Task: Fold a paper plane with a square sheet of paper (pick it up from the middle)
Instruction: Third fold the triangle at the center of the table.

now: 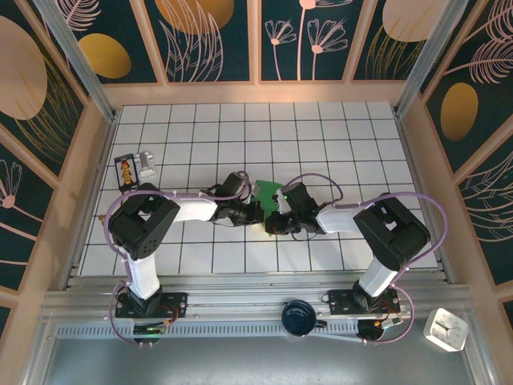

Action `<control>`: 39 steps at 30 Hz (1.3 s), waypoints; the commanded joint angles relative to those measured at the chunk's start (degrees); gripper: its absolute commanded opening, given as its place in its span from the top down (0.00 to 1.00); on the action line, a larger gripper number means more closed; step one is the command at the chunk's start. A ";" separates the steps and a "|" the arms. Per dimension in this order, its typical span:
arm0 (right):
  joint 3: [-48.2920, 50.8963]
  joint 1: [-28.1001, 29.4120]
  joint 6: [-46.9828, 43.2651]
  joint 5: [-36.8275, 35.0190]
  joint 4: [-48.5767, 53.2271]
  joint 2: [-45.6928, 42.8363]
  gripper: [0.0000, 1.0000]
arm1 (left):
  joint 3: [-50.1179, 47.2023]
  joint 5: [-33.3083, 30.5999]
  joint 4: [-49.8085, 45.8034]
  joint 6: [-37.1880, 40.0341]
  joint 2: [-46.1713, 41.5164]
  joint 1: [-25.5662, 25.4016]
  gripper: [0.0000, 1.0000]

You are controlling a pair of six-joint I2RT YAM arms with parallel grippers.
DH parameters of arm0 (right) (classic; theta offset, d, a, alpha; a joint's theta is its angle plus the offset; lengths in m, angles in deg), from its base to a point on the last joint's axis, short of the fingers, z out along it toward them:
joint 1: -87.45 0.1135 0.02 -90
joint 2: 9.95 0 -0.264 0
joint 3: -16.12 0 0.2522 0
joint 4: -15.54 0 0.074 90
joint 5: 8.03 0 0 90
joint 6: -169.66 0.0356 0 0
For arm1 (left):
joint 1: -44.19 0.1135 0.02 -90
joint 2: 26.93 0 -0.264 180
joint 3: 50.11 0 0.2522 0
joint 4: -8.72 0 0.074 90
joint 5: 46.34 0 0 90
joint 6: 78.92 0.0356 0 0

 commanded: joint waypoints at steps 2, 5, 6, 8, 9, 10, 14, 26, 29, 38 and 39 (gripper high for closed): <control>3.11 -0.27 0.25 -5.08 13.89 2.00 1.00 | 1.67 -6.04 -1.41 2.04 2.09 2.66 1.00; 3.17 -0.30 0.21 -5.08 13.89 2.10 1.00 | 1.72 -5.61 -1.04 2.10 2.15 3.73 1.00; 3.17 -0.22 0.21 -5.23 13.90 2.07 1.00 | 1.63 -5.44 -0.75 2.09 2.20 4.19 1.00; 3.08 -0.27 0.21 -5.43 13.99 2.17 1.00 | 1.60 -5.63 -0.63 2.43 2.11 4.94 1.00; 3.09 -0.22 0.21 -5.43 13.92 2.09 1.00 | 1.46 -6.01 -0.50 2.61 2.12 5.40 1.00; 3.03 -0.24 0.21 -5.43 14.01 2.08 1.00 | 1.20 -6.04 -0.16 2.53 2.25 5.87 1.00; 3.09 -0.22 0.17 -5.61 14.25 1.92 1.00 | 0.30 -5.97 1.21 2.72 3.16 7.83 1.00; 3.40 -0.33 -0.61 -5.63 14.61 0.79 1.00 | 0.93 -6.39 3.30 2.95 2.85 11.74 0.99; 2.71 -0.26 -2.14 -4.39 14.17 -1.03 1.00 | -0.35 -5.35 5.29 1.93 1.00 11.77 0.89; 2.54 -3.28 -5.26 3.78 9.00 -14.37 0.90 | -10.76 -1.33 13.41 -3.26 -11.40 10.57 0.69; 2.94 -4.24 -4.92 3.31 8.35 -15.32 0.88 | -11.75 -1.15 14.27 -3.52 -12.27 10.13 0.68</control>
